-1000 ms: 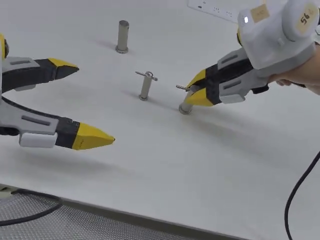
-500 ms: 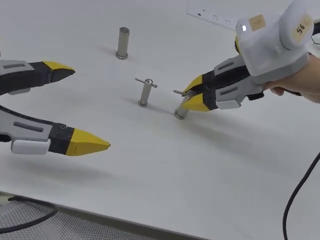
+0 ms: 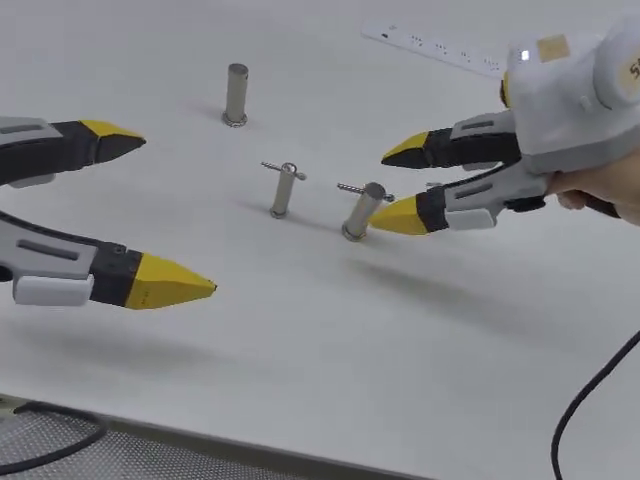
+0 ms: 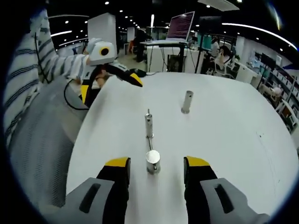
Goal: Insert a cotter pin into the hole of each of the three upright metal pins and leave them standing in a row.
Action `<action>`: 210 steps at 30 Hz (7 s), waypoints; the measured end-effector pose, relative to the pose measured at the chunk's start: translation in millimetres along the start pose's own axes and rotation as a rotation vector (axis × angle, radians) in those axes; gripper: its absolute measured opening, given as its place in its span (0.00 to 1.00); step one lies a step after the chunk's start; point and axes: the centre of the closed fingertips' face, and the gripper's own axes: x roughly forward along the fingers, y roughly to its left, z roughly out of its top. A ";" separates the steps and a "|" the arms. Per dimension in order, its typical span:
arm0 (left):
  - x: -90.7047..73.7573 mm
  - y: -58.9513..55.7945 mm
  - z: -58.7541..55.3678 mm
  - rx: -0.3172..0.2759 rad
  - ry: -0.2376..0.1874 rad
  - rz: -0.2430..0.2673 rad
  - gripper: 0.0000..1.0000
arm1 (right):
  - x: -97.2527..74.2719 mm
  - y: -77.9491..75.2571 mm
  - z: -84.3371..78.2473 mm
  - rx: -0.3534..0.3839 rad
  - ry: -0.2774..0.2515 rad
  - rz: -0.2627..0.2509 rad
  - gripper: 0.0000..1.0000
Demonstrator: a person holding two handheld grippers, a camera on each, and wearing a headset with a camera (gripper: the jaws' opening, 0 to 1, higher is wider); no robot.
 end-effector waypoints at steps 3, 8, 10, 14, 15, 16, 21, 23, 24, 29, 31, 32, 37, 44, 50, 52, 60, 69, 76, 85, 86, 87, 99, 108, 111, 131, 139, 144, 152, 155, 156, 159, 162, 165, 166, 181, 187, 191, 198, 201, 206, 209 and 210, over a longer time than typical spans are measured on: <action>-2.1 3.2 6.8 -0.008 -0.004 0.006 0.99 | -14.1 1.7 -0.1 0.062 -0.066 -0.040 0.52; -4.0 6.8 22.1 -0.021 -0.043 0.006 0.99 | -35.7 13.4 -13.2 0.118 -0.099 -0.090 0.59; -5.0 8.2 27.0 -0.020 -0.055 0.006 0.99 | -42.1 17.5 -16.5 0.140 -0.108 -0.116 0.63; -4.5 11.8 29.8 -0.018 -0.051 0.014 0.99 | -60.2 27.5 -20.4 0.183 -0.153 -0.186 0.72; -4.4 12.5 29.6 -0.016 -0.049 0.016 0.99 | -64.7 28.3 -20.3 0.189 -0.167 -0.209 0.73; -4.3 13.2 29.3 -0.015 -0.047 0.018 0.99 | -68.5 30.7 -21.2 0.206 -0.177 -0.221 0.74; -4.3 12.5 29.1 -0.014 -0.034 0.014 0.99 | -91.1 41.7 -34.2 0.259 -0.198 -0.300 0.81; -3.8 15.2 28.3 -0.028 -0.029 0.025 0.99 | -97.3 44.9 -38.6 0.272 -0.195 -0.327 0.82; -3.4 18.5 26.7 -0.051 -0.023 0.040 0.99 | -99.8 45.2 -40.1 0.275 -0.192 -0.340 0.82; -3.3 19.4 22.0 -0.068 -0.010 0.045 0.99 | -111.1 49.9 -44.1 0.322 -0.210 -0.402 0.89; -3.6 18.5 20.4 -0.075 -0.009 0.045 0.99 | -112.7 51.5 -47.7 0.341 -0.206 -0.419 0.93; -4.0 18.4 19.2 -0.074 -0.006 0.047 0.99 | -112.1 53.7 -50.0 0.352 -0.202 -0.418 0.96; -5.1 23.1 11.0 -0.067 0.020 0.057 0.99 | -107.9 62.5 -64.3 0.367 -0.140 -0.437 1.00; -3.4 45.8 10.7 -0.038 0.065 0.135 0.94 | -111.6 70.6 -70.3 0.420 -0.144 -0.474 1.00; 9.0 69.2 38.0 -0.034 -0.009 0.195 0.80 | -118.9 77.7 -71.1 0.486 -0.184 -0.503 1.00; 14.8 77.0 46.5 -0.016 -0.024 0.217 0.77 | -120.1 80.1 -71.9 0.487 -0.184 -0.505 1.00; 47.5 99.2 62.1 0.011 -0.013 0.232 0.61 | -123.4 85.8 -77.0 0.506 -0.187 -0.518 1.00; 79.2 121.8 61.1 -0.059 -0.015 0.278 0.50 | -126.3 91.9 -85.7 0.543 -0.182 -0.536 1.00; 96.4 134.6 44.8 0.011 0.091 0.309 0.37 | -128.4 93.1 -86.0 0.568 -0.207 -0.558 1.00; 110.6 142.2 31.6 -0.011 0.136 0.330 0.32 | -131.8 90.4 -83.5 0.592 -0.238 -0.569 0.96; 111.4 143.2 30.0 -0.011 0.139 0.334 0.30 | -132.0 90.3 -83.4 0.592 -0.239 -0.570 0.96; 112.0 143.1 29.4 -0.010 0.140 0.335 0.28 | -132.0 90.4 -83.4 0.593 -0.239 -0.569 0.96; 114.2 145.3 32.9 -0.035 0.099 0.344 0.14 | -129.5 91.0 -77.4 0.589 -0.266 -0.548 0.91; 113.5 148.2 33.8 -0.068 0.112 0.336 0.12 | -128.8 90.3 -75.3 0.591 -0.279 -0.545 0.91; 110.9 150.2 35.6 -0.112 0.104 0.348 0.12 | -130.9 89.2 -71.9 0.574 -0.294 -0.554 0.91; 44.3 128.1 73.2 -0.113 0.044 0.411 0.11 | -137.7 85.6 -73.1 0.570 -0.310 -0.568 0.91; 10.7 97.0 87.0 -0.096 0.048 0.373 0.11 | -140.9 83.1 -73.3 0.559 -0.312 -0.569 0.91; -5.0 74.3 93.3 -0.070 0.049 0.363 0.11 | -144.3 80.4 -73.7 0.555 -0.319 -0.576 0.91; -3.5 35.8 77.3 -0.076 0.081 0.312 0.11 | -145.7 79.4 -78.4 0.557 -0.305 -0.588 0.91; 0.5 23.2 63.3 -0.108 0.080 0.305 0.11 | -148.2 78.2 -83.0 0.560 -0.294 -0.609 0.90; 1.5 19.7 58.8 -0.119 0.086 0.298 0.11 | -148.4 78.8 -83.6 0.561 -0.293 -0.607 0.90; 6.4 7.4 44.8 -0.141 0.091 0.277 0.11 | -150.3 79.6 -84.4 0.567 -0.304 -0.609 0.90; 12.6 -4.3 34.9 -0.151 0.111 0.243 0.11 | -149.8 79.4 -86.5 0.571 -0.297 -0.607 0.89; 19.7 -14.2 30.9 -0.155 0.112 0.225 0.11 | -148.5 78.9 -86.8 0.576 -0.298 -0.605 0.89; 23.0 -17.3 29.1 -0.144 0.123 0.217 0.11 | -148.0 78.3 -87.1 0.582 -0.301 -0.606 0.89; 62.8 -36.7 2.3 -0.038 0.213 0.140 0.11 | -144.0 80.7 -90.9 0.600 -0.284 -0.606 0.89; 71.8 -38.0 -9.1 -0.001 0.246 0.138 0.11 | -143.3 81.9 -91.1 0.601 -0.278 -0.602 0.89; 74.1 -35.5 -9.5 -0.003 0.238 0.149 0.11 | -142.5 82.4 -91.5 0.601 -0.273 -0.598 0.89; 79.4 -36.2 -14.8 0.089 0.279 0.142 0.11 | -139.8 83.5 -92.8 0.601 -0.259 -0.587 0.89; 81.0 -37.7 -13.6 0.094 0.267 0.132 0.11 | -140.0 83.1 -92.2 0.601 -0.263 -0.588 0.89; 85.7 -36.9 -13.3 0.094 0.261 0.127 0.11 | -136.9 83.4 -94.1 0.600 -0.250 -0.581 0.89; 88.0 -34.1 -12.3 0.083 0.252 0.130 0.12 | -135.5 83.6 -94.0 0.597 -0.244 -0.577 0.89; 88.0 -34.0 -12.3 0.082 0.251 0.131 0.12 | -135.3 83.7 -93.7 0.596 -0.245 -0.576 0.89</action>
